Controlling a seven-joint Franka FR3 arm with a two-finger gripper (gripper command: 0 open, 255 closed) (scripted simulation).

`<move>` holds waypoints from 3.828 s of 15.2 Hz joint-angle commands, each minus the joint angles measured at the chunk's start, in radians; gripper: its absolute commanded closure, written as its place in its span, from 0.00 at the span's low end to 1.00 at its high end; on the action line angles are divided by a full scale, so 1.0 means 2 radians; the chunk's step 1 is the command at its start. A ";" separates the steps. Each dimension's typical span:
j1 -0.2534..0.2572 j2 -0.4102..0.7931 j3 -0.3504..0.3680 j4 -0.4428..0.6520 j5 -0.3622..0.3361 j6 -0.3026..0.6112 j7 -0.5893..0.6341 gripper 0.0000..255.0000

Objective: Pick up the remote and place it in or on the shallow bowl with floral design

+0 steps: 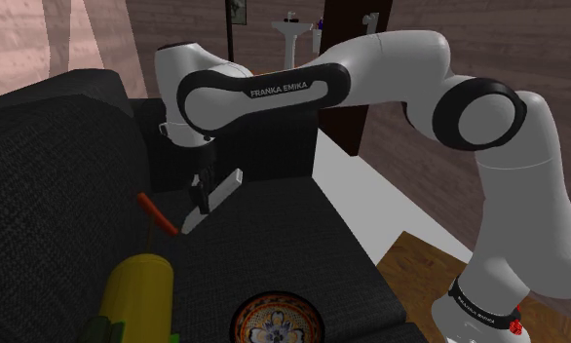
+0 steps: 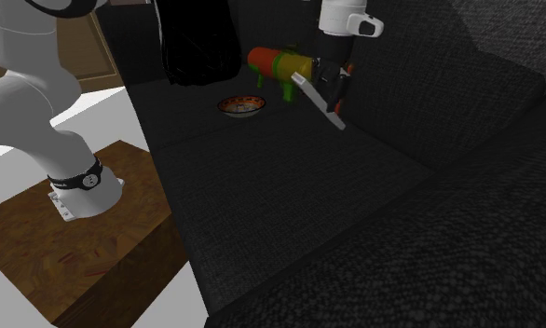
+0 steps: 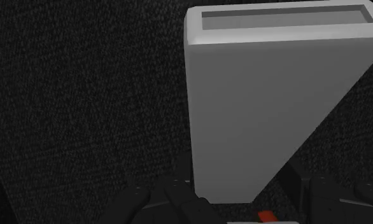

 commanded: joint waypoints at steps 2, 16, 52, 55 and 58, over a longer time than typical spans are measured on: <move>0.002 -0.048 0.008 -0.075 0.008 0.028 0.016 1.00; 0.043 -0.237 0.059 -0.334 0.059 0.104 0.107 1.00; 0.072 -0.282 0.090 -0.425 0.081 0.156 0.158 0.00; 0.071 -0.286 0.089 -0.416 0.083 0.143 0.156 0.00; 0.071 -0.286 0.089 -0.416 0.083 0.143 0.156 0.00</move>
